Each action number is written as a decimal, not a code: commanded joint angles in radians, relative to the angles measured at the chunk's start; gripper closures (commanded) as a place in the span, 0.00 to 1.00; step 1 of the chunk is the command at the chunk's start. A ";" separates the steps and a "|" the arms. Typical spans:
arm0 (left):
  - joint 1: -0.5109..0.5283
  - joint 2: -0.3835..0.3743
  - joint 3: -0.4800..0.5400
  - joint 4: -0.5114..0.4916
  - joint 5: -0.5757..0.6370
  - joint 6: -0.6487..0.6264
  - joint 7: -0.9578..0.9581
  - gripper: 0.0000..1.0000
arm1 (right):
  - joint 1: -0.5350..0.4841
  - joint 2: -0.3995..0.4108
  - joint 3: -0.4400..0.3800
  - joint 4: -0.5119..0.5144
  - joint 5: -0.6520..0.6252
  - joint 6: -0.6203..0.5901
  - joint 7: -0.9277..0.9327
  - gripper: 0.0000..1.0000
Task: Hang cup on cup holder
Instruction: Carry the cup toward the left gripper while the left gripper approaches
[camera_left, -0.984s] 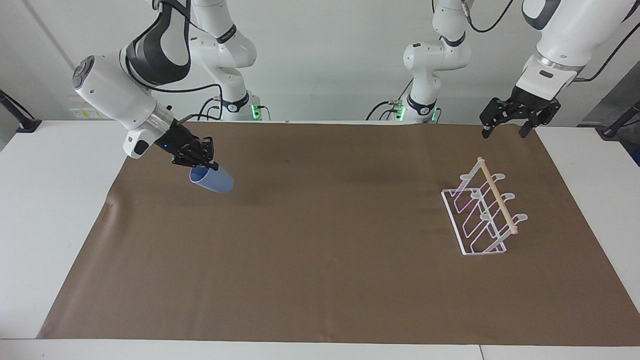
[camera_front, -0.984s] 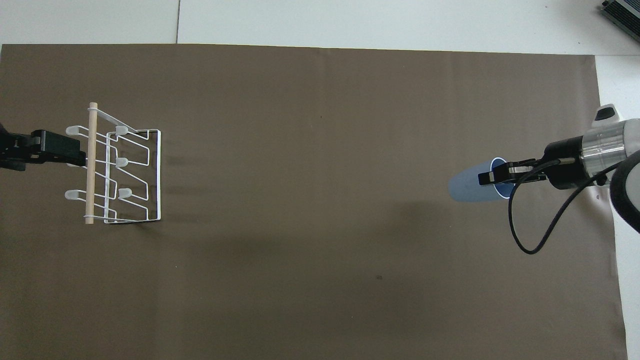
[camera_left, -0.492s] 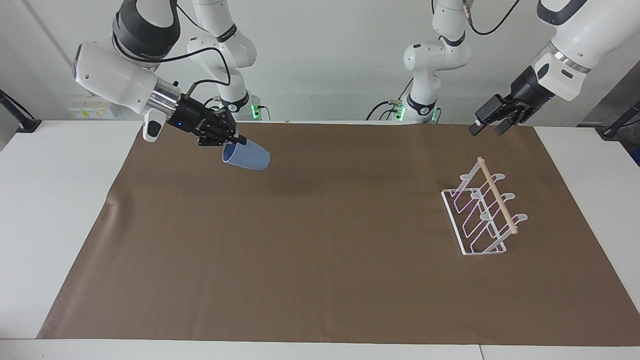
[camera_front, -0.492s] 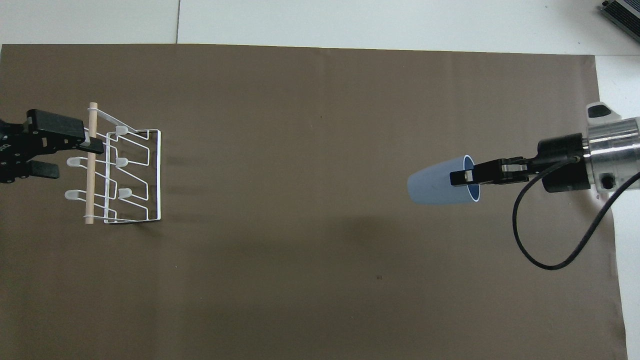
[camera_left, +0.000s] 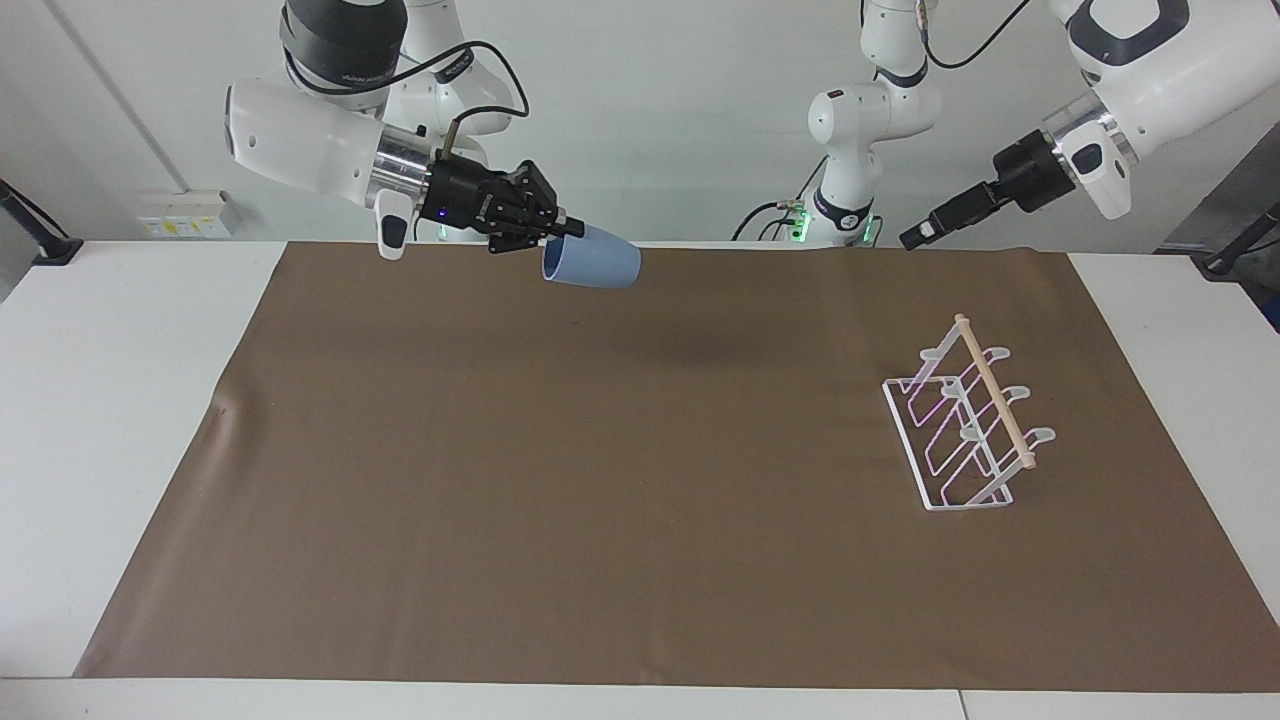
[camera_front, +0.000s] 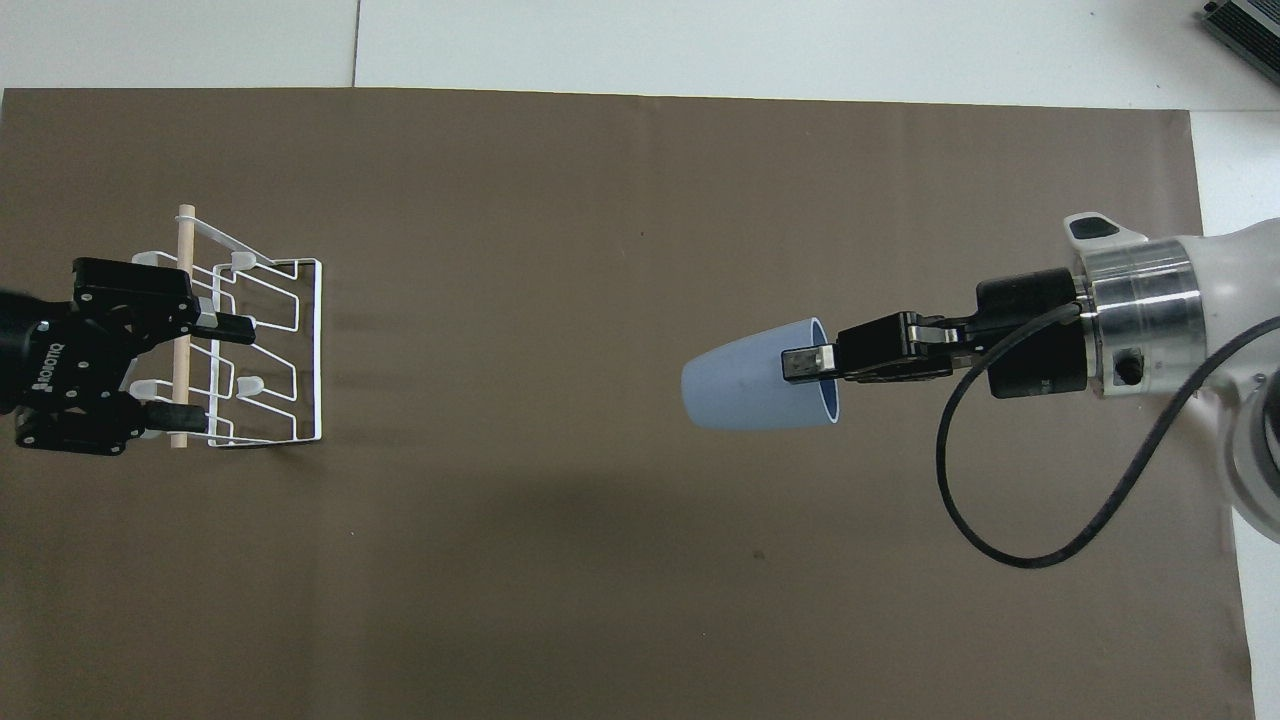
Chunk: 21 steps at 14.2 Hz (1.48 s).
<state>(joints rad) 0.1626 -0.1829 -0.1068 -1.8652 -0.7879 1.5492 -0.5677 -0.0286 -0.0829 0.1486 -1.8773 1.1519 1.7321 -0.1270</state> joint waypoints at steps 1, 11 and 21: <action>0.044 -0.087 -0.002 -0.127 -0.152 0.034 -0.155 0.00 | -0.013 -0.028 0.069 -0.008 0.090 0.079 0.065 1.00; -0.114 -0.084 -0.017 -0.141 -0.257 0.262 -0.789 0.00 | -0.004 -0.031 0.448 -0.023 0.121 0.667 0.282 1.00; -0.143 -0.104 -0.060 -0.187 -0.183 0.319 -0.805 0.00 | -0.002 -0.031 0.453 -0.022 0.121 0.664 0.279 1.00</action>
<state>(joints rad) 0.0472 -0.2484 -0.1694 -2.0130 -0.9859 1.8323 -1.3582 -0.0198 -0.1001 0.5931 -1.8888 1.2433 2.3954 0.1547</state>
